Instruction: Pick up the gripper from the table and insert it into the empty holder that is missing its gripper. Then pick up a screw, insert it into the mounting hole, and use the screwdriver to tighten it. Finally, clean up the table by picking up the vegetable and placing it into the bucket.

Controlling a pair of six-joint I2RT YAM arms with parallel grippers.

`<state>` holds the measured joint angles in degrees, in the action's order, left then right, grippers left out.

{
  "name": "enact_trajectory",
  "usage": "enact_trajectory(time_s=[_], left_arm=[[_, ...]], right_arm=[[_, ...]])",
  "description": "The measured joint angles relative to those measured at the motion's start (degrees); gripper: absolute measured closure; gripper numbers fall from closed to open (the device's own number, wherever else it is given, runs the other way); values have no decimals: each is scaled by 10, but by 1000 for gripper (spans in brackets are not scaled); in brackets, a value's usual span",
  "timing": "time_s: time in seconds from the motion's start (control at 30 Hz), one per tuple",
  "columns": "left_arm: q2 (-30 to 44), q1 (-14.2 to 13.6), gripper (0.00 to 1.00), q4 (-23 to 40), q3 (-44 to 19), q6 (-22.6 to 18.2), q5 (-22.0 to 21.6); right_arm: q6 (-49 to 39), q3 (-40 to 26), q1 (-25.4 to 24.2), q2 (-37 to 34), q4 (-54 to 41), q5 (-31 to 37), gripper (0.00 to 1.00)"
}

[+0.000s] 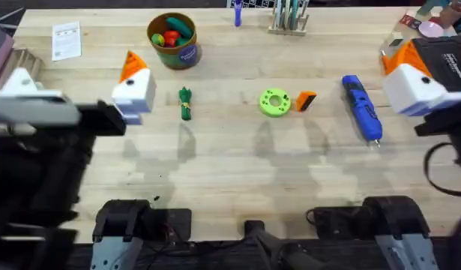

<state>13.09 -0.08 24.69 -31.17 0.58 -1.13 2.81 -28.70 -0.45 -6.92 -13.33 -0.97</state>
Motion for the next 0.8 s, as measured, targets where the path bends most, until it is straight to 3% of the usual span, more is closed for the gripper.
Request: enact_trajectory(time_s=[0.37, 0.6, 0.8], left_arm=[[268, 0, 15, 221, -217, 1, -2], [385, 0, 16, 297, -273, 13, -2], [441, 0, 15, 318, -278, 21, -2]], right_arm=[[-3, -227, 0, -236, -302, -2, 10], [-27, -317, -1, -373, -426, -2, 10], [-33, -331, -1, -436, -440, -2, 11]])
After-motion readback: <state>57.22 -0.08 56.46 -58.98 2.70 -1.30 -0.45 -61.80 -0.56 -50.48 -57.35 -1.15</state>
